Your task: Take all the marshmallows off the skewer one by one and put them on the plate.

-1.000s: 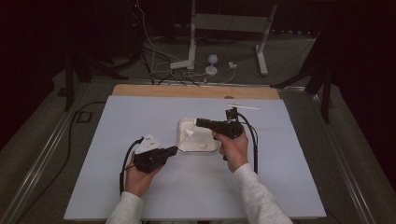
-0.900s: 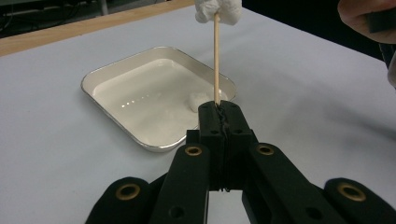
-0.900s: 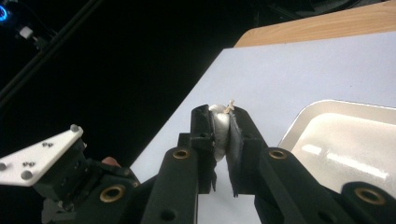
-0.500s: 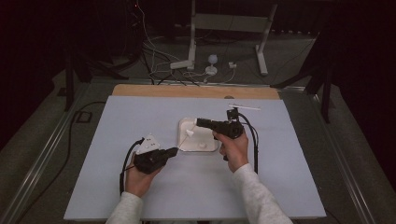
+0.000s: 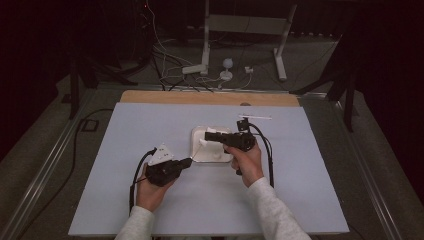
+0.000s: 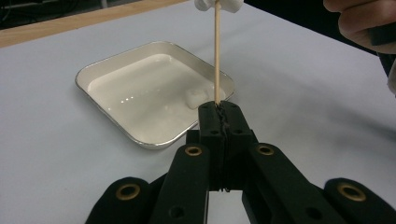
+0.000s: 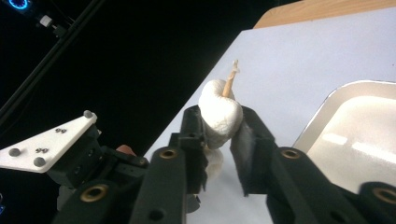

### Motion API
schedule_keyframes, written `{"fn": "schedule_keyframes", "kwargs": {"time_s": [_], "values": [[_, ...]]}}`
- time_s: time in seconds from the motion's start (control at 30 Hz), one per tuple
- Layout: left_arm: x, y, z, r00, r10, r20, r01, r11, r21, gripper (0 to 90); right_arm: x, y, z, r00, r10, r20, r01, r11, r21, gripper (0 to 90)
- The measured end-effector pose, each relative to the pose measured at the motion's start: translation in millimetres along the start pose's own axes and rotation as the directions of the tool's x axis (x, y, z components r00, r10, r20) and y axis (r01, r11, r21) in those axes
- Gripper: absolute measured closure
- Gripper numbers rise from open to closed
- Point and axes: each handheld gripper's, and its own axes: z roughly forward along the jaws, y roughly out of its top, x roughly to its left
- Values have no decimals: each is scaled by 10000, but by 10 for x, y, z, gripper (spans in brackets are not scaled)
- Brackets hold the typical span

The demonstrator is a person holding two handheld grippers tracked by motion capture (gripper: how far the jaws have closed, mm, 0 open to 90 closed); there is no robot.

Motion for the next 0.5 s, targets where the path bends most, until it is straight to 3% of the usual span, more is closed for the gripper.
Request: {"fn": "schedule_keyframes", "kwargs": {"time_s": [0.1, 0.2, 0.5], "values": [[2, 0, 1, 10000, -14, 37, 14, 10000, -21, 900, 4, 7, -9, 9999, -18, 166, 17, 10000, 82, 803], [18, 1, -16, 10000, -25, 94, 28, 9996, -272, 900, 16, 30, -73, 9993, 46, 360, -33, 9994, -343, 811], [28, 0, -47, 9999, 118, 117, -113, 9992, -390, 900, 68, 57, -91, 9981, -204, 576, 245, 9971, -725, 811]]}}
